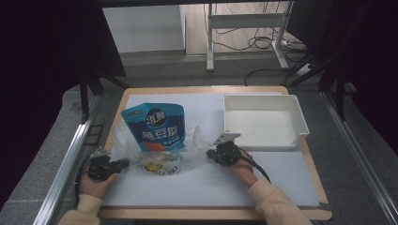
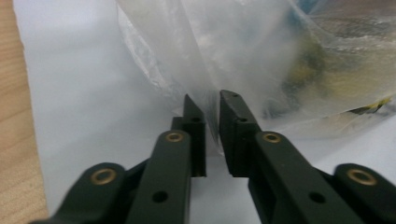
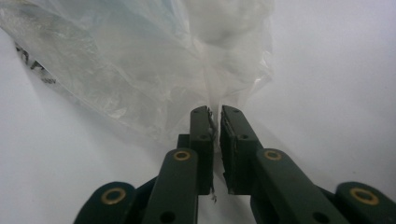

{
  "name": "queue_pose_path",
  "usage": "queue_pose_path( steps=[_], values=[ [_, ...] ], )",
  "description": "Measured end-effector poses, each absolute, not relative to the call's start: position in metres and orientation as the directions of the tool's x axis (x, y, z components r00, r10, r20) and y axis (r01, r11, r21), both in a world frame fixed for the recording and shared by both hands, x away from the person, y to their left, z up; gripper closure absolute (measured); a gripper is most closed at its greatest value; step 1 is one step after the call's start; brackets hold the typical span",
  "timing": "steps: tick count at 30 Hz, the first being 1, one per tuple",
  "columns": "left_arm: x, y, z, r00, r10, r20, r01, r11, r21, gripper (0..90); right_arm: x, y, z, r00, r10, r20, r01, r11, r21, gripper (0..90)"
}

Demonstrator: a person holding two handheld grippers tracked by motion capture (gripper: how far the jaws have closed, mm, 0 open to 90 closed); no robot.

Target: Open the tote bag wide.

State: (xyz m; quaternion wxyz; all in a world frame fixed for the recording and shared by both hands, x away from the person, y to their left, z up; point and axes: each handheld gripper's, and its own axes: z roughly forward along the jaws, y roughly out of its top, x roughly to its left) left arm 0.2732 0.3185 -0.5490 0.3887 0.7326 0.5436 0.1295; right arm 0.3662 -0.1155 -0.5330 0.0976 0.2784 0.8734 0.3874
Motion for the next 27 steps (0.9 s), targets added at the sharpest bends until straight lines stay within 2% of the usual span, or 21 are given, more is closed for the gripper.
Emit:
queue_pose_path(
  steps=[5, 7, 9, 11, 14, 19, 21, 23, 27],
  values=[
    [0.267, 0.320, -0.543, 0.376, 0.896, -0.236, 0.666, -0.084, 0.741, 68.1, 0.363, -0.118, -0.526, -0.827, 0.559, 0.063, 0.408, 0.519, 0.751, 70.0],
    [0.262, 0.323, -0.540, 0.370, 0.898, -0.240, 0.649, -0.064, 0.758, 61.5, 0.360, -0.123, -0.518, -0.820, 0.567, 0.074, 0.404, 0.482, 0.777, 60.6],
    [0.260, 0.324, -0.539, 0.365, 0.898, -0.244, 0.643, -0.054, 0.764, 59.4, 0.359, -0.124, -0.516, -0.818, 0.570, 0.080, 0.405, 0.470, 0.784, 58.4],
    [0.258, 0.326, -0.536, 0.357, 0.901, -0.247, 0.631, -0.037, 0.775, 51.7, 0.356, -0.131, -0.507, -0.810, 0.580, 0.089, 0.397, 0.431, 0.811, 51.6],
    [0.256, 0.327, -0.532, 0.352, 0.902, -0.250, 0.622, -0.025, 0.783, 48.9, 0.354, -0.134, -0.503, -0.806, 0.585, 0.089, 0.391, 0.414, 0.822, 49.0],
    [0.254, 0.329, -0.527, 0.344, 0.903, -0.258, 0.611, -0.007, 0.792, 37.6, 0.348, -0.148, -0.491, -0.789, 0.605, 0.106, 0.390, 0.361, 0.847, 43.8],
    [0.252, 0.331, -0.525, 0.349, 0.900, -0.263, 0.613, -0.007, 0.790, 36.6, 0.347, -0.150, -0.490, -0.789, 0.605, 0.109, 0.390, 0.357, 0.849, 43.4],
    [0.249, 0.334, -0.522, 0.348, 0.898, -0.269, 0.609, 0.002, 0.793, 31.9, 0.343, -0.157, -0.487, -0.784, 0.610, 0.114, 0.395, 0.350, 0.849, 40.7],
    [0.244, 0.339, -0.517, 0.342, 0.899, -0.273, 0.596, 0.017, 0.803, 30.2, 0.338, -0.163, -0.484, -0.777, 0.619, 0.117, 0.398, 0.338, 0.853, 38.3]
  ],
)
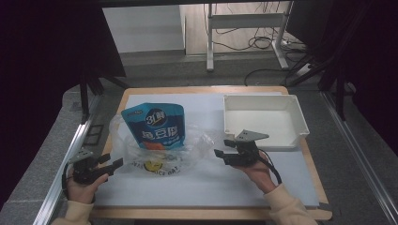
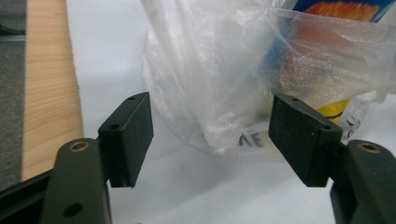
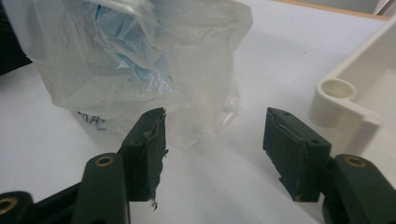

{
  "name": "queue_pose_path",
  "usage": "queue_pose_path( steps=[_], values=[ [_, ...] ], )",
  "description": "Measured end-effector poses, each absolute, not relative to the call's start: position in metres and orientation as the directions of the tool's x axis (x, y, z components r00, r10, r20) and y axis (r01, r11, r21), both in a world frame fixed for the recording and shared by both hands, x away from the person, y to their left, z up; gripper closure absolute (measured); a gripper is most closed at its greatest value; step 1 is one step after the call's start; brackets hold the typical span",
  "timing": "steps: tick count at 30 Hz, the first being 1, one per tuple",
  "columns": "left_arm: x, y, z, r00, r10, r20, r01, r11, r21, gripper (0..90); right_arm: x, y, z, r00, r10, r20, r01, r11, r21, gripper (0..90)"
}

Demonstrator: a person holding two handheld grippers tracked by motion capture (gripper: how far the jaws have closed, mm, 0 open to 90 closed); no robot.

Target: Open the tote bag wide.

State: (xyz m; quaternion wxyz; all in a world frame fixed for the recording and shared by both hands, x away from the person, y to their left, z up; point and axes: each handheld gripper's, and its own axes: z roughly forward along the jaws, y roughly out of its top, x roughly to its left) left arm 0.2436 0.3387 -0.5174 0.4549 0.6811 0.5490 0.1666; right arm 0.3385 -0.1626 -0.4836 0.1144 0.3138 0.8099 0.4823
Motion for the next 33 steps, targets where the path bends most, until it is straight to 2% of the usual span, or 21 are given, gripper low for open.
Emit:
queue_pose_path(
  steps=[5, 8, 13, 16, 18, 20, 22, 23, 25, 33],
  values=[
    [0.239, 0.344, -0.512, 0.330, 0.904, -0.274, 0.583, 0.033, 0.812, 28.2, 0.330, -0.177, -0.476, -0.760, 0.638, 0.125, 0.402, 0.310, 0.862, 35.4],
    [0.235, 0.347, -0.503, 0.325, 0.907, -0.267, 0.560, 0.042, 0.827, 29.9, 0.326, -0.185, -0.470, -0.757, 0.637, 0.147, 0.407, 0.283, 0.868, 35.4],
    [0.231, 0.347, -0.487, 0.342, 0.901, -0.266, 0.536, 0.045, 0.843, 39.8, 0.323, -0.189, -0.455, -0.758, 0.636, 0.146, 0.386, 0.257, 0.886, 37.4],
    [0.230, 0.343, -0.473, 0.373, 0.893, -0.252, 0.509, 0.029, 0.860, 49.1, 0.320, -0.190, -0.441, -0.767, 0.616, 0.180, 0.385, 0.217, 0.897, 39.1],
    [0.231, 0.341, -0.469, 0.385, 0.888, -0.250, 0.502, 0.025, 0.864, 50.6, 0.319, -0.188, -0.438, -0.769, 0.614, 0.177, 0.381, 0.218, 0.898, 39.3],
    [0.234, 0.335, -0.462, 0.404, 0.882, -0.244, 0.494, 0.015, 0.870, 58.9, 0.320, -0.183, -0.430, -0.781, 0.602, 0.169, 0.364, 0.218, 0.905, 41.7],
    [0.236, 0.332, -0.460, 0.415, 0.877, -0.243, 0.491, 0.009, 0.871, 61.5, 0.321, -0.181, -0.429, -0.783, 0.600, 0.164, 0.360, 0.221, 0.906, 42.3],
    [0.237, 0.330, -0.459, 0.422, 0.874, -0.242, 0.491, 0.004, 0.871, 67.7, 0.324, -0.177, -0.427, -0.785, 0.600, 0.155, 0.351, 0.225, 0.909, 43.2],
    [0.242, 0.321, -0.456, 0.447, 0.863, -0.234, 0.494, -0.020, 0.869, 71.2, 0.328, -0.173, -0.427, -0.786, 0.599, 0.157, 0.353, 0.224, 0.909, 43.5],
    [0.248, 0.313, -0.454, 0.457, 0.859, -0.232, 0.493, -0.028, 0.869, 70.4, 0.335, -0.162, -0.421, -0.785, 0.603, 0.145, 0.337, 0.219, 0.916, 43.9]
  ],
)
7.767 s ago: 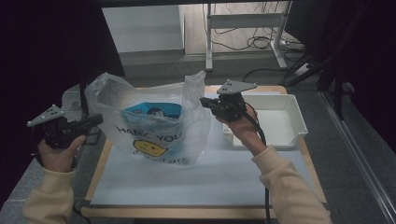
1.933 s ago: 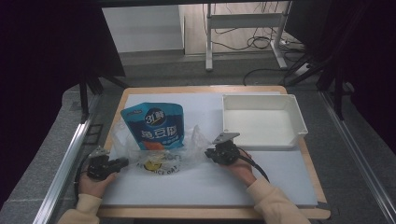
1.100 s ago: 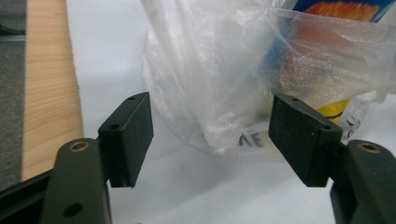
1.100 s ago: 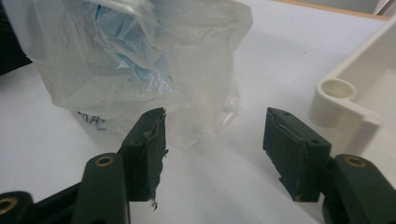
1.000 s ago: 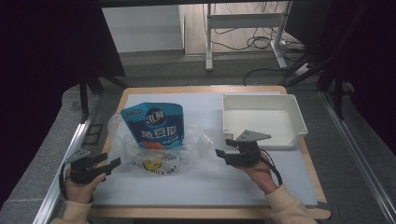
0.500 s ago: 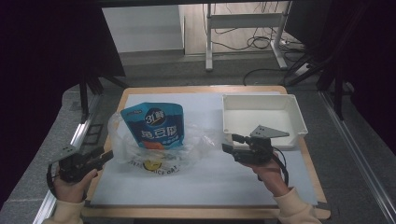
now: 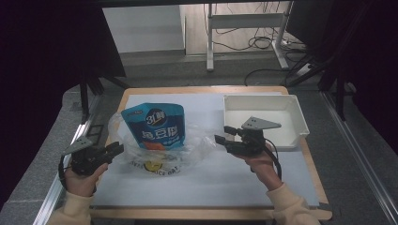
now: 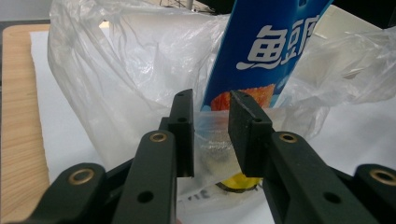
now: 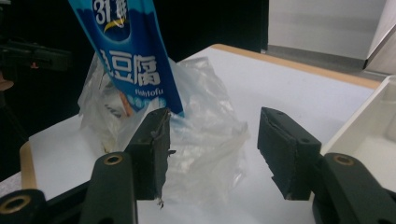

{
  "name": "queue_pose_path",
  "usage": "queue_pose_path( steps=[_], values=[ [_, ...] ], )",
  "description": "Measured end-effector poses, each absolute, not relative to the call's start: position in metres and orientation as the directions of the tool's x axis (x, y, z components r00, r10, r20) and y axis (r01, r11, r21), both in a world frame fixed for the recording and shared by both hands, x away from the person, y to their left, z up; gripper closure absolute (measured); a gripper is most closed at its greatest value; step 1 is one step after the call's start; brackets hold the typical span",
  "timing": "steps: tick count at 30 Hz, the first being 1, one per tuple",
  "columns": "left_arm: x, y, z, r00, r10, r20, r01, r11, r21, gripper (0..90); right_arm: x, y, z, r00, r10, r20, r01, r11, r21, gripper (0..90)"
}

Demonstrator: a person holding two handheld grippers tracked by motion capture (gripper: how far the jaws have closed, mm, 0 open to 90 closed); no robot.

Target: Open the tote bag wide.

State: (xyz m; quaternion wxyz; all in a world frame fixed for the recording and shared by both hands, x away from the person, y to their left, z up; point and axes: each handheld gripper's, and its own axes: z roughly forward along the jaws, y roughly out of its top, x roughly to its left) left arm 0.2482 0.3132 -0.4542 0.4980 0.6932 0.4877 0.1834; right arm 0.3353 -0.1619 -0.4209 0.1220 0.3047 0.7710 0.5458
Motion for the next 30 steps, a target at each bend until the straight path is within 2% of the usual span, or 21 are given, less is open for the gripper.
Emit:
queue_pose_path(
  steps=[5, 7, 8, 9, 14, 20, 30],
  values=[
    [0.253, 0.314, -0.446, 0.460, 0.857, -0.232, 0.484, -0.023, 0.875, 74.1, 0.338, -0.161, -0.408, -0.794, 0.592, 0.139, 0.308, 0.195, 0.931, 51.9],
    [0.262, 0.314, -0.443, 0.464, 0.854, -0.236, 0.490, -0.025, 0.871, 81.3, 0.341, -0.155, -0.399, -0.815, 0.562, 0.137, 0.288, 0.189, 0.939, 63.3],
    [0.262, 0.314, -0.443, 0.464, 0.854, -0.236, 0.490, -0.025, 0.871, 82.9, 0.341, -0.155, -0.399, -0.815, 0.562, 0.137, 0.288, 0.189, 0.939, 63.3],
    [0.269, 0.314, -0.441, 0.462, 0.853, -0.243, 0.493, -0.020, 0.870, 84.7, 0.343, -0.144, -0.393, -0.831, 0.541, 0.129, 0.277, 0.201, 0.940, 70.6],
    [0.285, 0.312, -0.437, 0.461, 0.849, -0.259, 0.501, -0.008, 0.866, 87.0, 0.348, -0.120, -0.391, -0.859, 0.498, 0.116, 0.266, 0.241, 0.933, 77.4],
    [0.298, 0.308, -0.440, 0.463, 0.843, -0.275, 0.520, -0.007, 0.854, 86.9, 0.355, -0.090, -0.410, -0.876, 0.465, 0.126, 0.295, 0.311, 0.904, 79.7],
    [0.291, 0.305, -0.450, 0.476, 0.832, -0.286, 0.541, -0.020, 0.841, 86.7, 0.363, -0.093, -0.420, -0.861, 0.492, 0.128, 0.317, 0.323, 0.892, 81.0]
  ],
)
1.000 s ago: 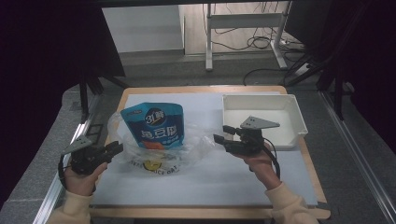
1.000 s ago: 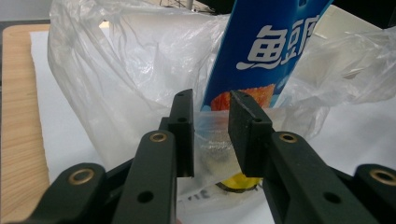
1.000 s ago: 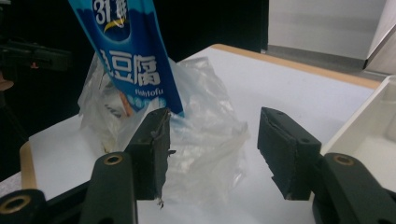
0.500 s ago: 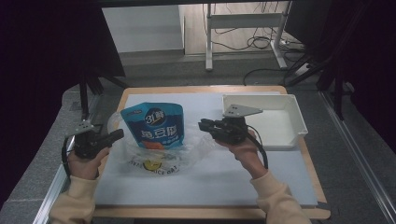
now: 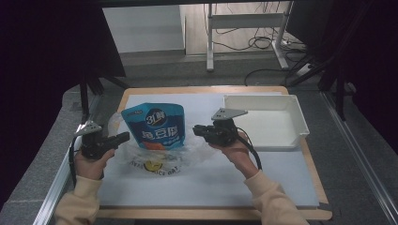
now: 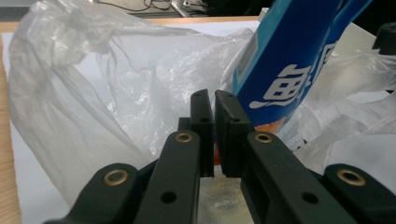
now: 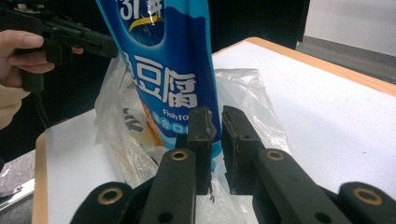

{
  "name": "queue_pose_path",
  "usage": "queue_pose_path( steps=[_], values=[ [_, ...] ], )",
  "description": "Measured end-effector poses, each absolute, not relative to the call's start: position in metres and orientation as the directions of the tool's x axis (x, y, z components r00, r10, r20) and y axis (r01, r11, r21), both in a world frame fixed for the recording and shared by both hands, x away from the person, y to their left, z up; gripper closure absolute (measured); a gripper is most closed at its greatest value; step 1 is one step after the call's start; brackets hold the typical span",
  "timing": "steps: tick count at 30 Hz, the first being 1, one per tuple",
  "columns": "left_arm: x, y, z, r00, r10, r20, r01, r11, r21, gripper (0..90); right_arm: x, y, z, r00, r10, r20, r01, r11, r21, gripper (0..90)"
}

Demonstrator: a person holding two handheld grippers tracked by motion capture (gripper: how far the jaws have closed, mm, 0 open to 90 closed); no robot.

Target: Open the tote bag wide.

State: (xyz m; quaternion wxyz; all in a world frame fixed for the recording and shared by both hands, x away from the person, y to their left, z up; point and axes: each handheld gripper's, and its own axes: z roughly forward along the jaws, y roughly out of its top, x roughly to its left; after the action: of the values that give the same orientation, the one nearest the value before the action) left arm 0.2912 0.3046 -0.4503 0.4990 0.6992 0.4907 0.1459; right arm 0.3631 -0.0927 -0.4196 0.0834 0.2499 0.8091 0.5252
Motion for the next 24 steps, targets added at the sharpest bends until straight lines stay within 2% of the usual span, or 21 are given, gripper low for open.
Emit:
queue_pose_path(
  steps=[12, 24],
  values=[
    [0.288, 0.291, -0.460, 0.512, 0.812, -0.280, 0.566, -0.074, 0.821, 89.7, 0.390, -0.079, -0.418, -0.866, 0.485, 0.121, 0.336, 0.385, 0.859, 88.1],
    [0.290, 0.285, -0.479, 0.514, 0.807, -0.290, 0.611, -0.106, 0.785, 89.7, 0.415, -0.056, -0.455, -0.845, 0.516, 0.138, 0.410, 0.460, 0.788, 88.3]
  ],
)
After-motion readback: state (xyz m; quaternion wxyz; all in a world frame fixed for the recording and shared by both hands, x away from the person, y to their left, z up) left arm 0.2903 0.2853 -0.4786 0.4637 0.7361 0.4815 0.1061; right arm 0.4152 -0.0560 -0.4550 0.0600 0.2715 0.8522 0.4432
